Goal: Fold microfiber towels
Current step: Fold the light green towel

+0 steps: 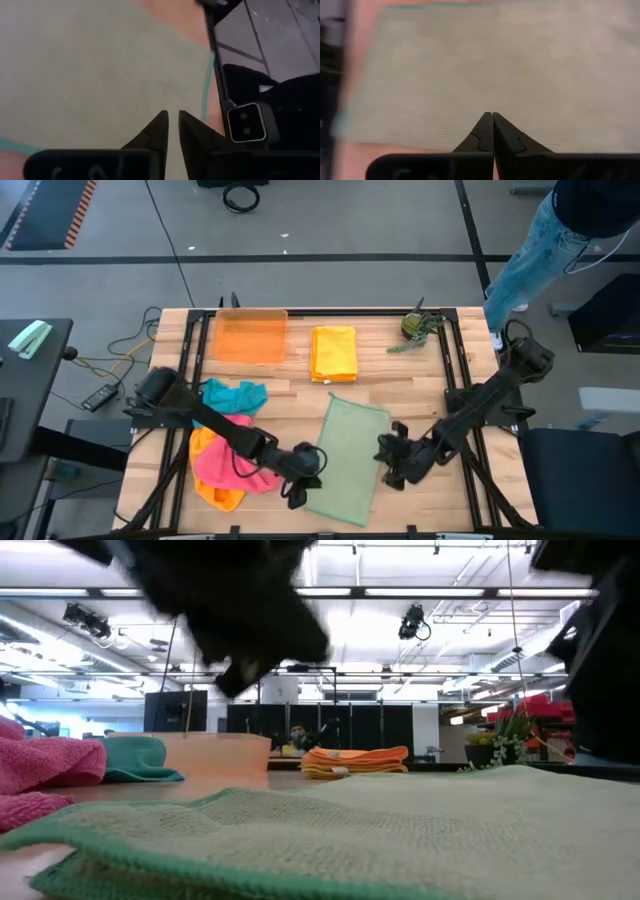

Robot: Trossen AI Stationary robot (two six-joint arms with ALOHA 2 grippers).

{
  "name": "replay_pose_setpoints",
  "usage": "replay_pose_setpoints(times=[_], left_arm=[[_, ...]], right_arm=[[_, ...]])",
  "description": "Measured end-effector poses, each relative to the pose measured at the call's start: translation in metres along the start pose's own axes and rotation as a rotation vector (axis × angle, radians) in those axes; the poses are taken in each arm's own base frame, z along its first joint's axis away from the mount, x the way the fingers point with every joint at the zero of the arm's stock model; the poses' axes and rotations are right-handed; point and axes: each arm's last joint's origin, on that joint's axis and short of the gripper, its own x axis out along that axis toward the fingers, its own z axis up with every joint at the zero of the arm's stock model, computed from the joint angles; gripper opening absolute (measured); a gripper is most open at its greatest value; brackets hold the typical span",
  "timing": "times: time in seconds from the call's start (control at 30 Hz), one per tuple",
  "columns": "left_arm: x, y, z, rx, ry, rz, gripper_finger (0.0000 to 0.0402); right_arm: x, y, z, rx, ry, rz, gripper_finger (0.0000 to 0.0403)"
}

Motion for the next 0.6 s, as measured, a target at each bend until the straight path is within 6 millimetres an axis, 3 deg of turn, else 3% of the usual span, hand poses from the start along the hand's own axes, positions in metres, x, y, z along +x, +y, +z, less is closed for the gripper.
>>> replay_pose_setpoints(times=[0.1, 0.17, 0.37, 0.6], left_arm=[[-0.018, -0.007, 0.012, 0.205, -0.029, -0.015, 0.0056], [-0.024, -0.014, 0.009, 0.383, -0.008, -0.024, 0.0055], [-0.020, -0.033, -0.024, 0.934, 0.105, -0.082, 0.0066], [-0.001, -0.033, -0.052, 1.115, 0.179, -0.093, 0.0129]], right_arm=[[-0.007, 0.029, -0.004, -0.044, -0.054, 0.093, 0.0002], [-0.008, 0.049, -0.010, -0.103, -0.094, 0.146, 0.0002], [0.007, 0.099, -0.023, -0.319, -0.117, 0.176, 0.0005], [0.017, 0.119, -0.019, -0.358, -0.087, 0.131, 0.0023]])
